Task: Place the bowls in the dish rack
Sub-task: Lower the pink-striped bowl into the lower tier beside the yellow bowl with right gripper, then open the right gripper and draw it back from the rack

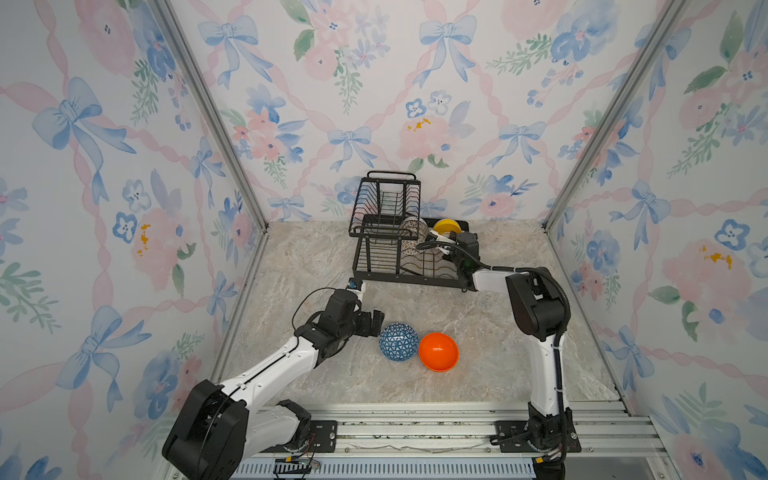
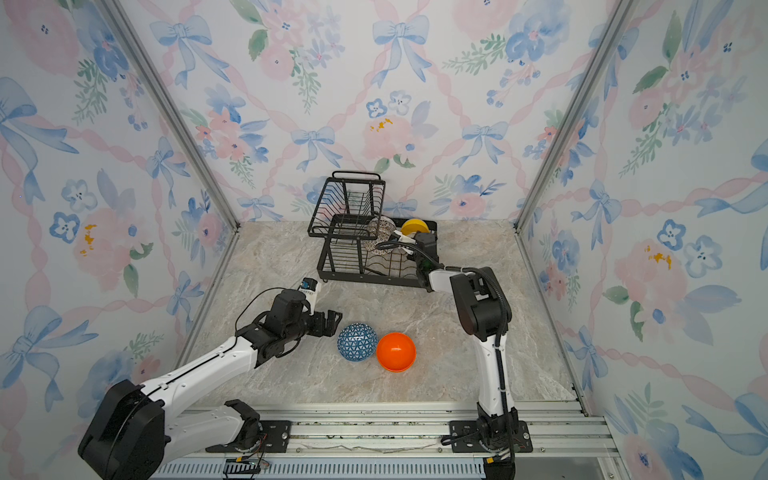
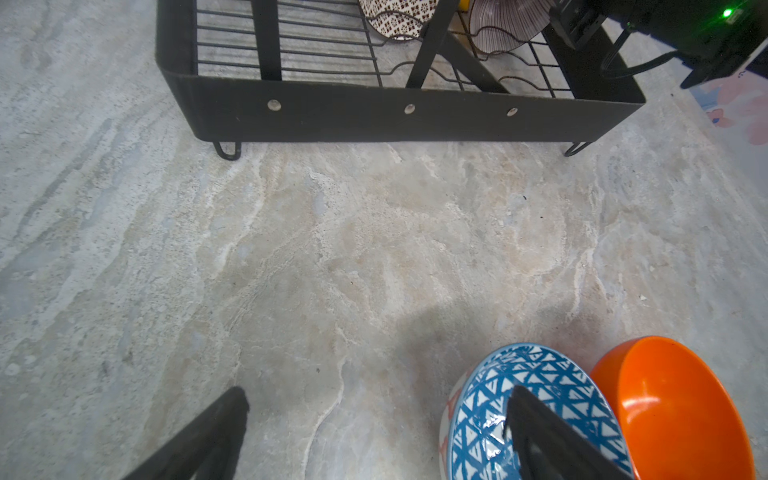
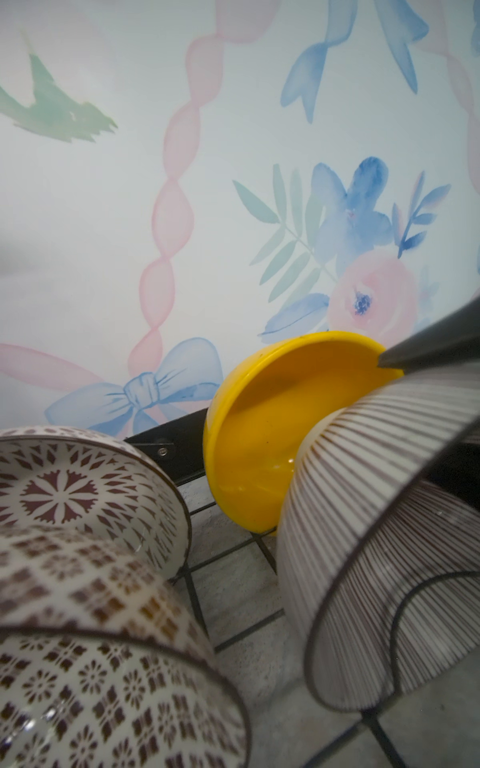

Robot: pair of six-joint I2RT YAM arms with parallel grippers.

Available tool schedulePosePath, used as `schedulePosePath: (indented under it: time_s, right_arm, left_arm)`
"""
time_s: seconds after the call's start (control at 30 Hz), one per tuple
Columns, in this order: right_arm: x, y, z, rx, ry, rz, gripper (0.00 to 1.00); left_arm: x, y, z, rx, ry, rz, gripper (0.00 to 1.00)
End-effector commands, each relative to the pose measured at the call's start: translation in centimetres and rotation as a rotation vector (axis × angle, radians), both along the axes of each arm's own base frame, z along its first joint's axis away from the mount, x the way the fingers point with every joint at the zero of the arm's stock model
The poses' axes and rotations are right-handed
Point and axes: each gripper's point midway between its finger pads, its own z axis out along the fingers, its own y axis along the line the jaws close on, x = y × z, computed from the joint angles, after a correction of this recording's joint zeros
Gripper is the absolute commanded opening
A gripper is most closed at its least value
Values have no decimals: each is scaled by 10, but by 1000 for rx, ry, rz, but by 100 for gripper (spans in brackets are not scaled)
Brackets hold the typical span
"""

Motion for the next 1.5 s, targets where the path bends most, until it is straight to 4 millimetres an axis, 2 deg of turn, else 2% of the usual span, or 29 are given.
schedulePosePath:
  time_s: [0.0, 0.1, 0.23, 0.33, 0.4, 0.47, 0.63, 0.9, 1.13, 1.33, 1.47]
  right_arm:
    - [-3, 6, 7, 18, -8, 5, 41]
    - [-4, 5, 11, 21, -11, 5, 46]
    - [-7, 4, 14, 19, -10, 4, 47]
    - [-10, 3, 17, 21, -11, 2, 58]
    - [-13, 3, 19, 24, -10, -2, 73]
    - [-16, 2, 20, 25, -10, -4, 84]
    - [-20, -2, 26, 42, -11, -36, 99]
    - [-34, -6, 36, 73, -9, -62, 97]
    - [-55, -18, 57, 139, -19, -130, 97]
    - [-87, -15, 57, 178, 33, -180, 97]
    - [-117, -10, 68, 317, 91, -202, 97]
  left_arm:
    - [-1, 1, 2, -5, -1, -6, 98]
    - [-2, 2, 4, -7, -7, -3, 98]
    - [-4, 3, 3, -10, -8, -2, 98]
    - [-5, 3, 4, -12, -11, -2, 98]
    - [-5, 4, 5, -13, -15, 1, 98]
    - [-6, 5, 3, -11, -13, 4, 98]
    - [-7, 4, 8, -25, -21, -2, 98]
    - [-11, 7, 9, -32, -32, 3, 98]
    - [-13, 9, 9, -31, -37, 10, 98]
    - [-16, 17, 12, -25, -60, 36, 98]
    - [-17, 16, 16, -36, -69, 33, 98]
